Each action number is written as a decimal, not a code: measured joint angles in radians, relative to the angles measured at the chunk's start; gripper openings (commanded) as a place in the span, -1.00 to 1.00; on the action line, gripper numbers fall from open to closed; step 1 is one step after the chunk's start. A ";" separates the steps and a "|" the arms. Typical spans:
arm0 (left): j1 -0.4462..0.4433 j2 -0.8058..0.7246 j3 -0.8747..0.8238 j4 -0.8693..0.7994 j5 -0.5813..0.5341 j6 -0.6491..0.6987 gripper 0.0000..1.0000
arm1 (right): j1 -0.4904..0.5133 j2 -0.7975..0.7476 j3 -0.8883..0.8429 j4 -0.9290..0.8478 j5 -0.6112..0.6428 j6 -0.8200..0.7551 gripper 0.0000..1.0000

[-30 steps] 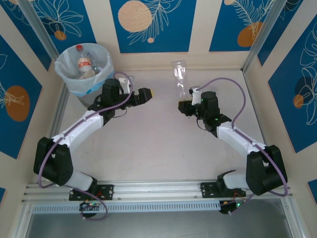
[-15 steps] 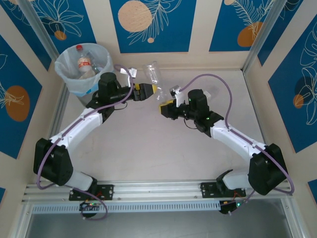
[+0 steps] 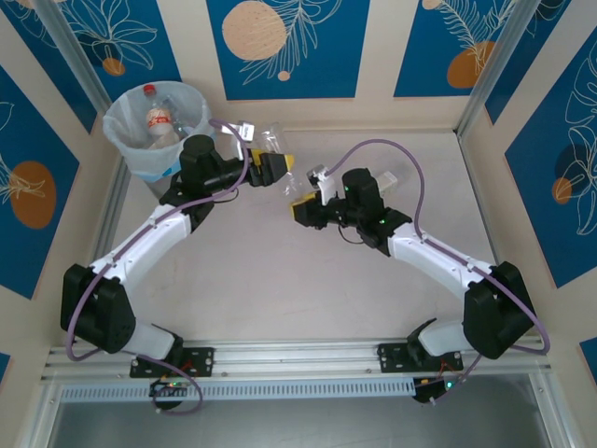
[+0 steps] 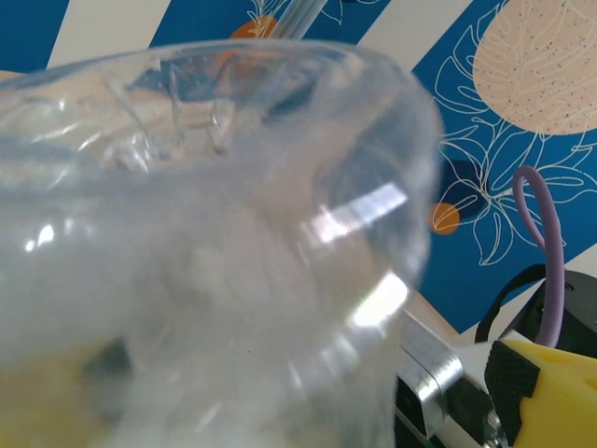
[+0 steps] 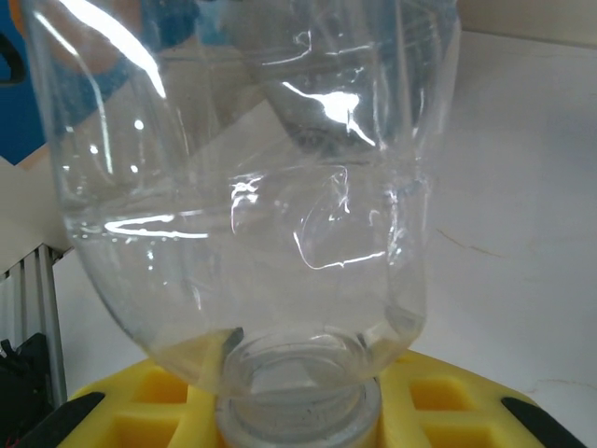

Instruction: Put the plastic bottles in the bin

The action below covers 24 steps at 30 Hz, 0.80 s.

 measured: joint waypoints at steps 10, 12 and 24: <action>0.000 0.000 -0.002 0.026 -0.050 -0.008 0.55 | 0.027 0.000 0.000 0.000 0.000 -0.022 -0.93; 0.000 0.000 -0.002 0.026 -0.054 -0.009 0.44 | 0.027 0.000 0.000 0.000 0.000 -0.022 -0.86; 0.000 0.000 -0.004 0.025 -0.068 -0.028 -0.02 | 0.027 0.002 0.000 0.004 0.013 -0.013 -0.53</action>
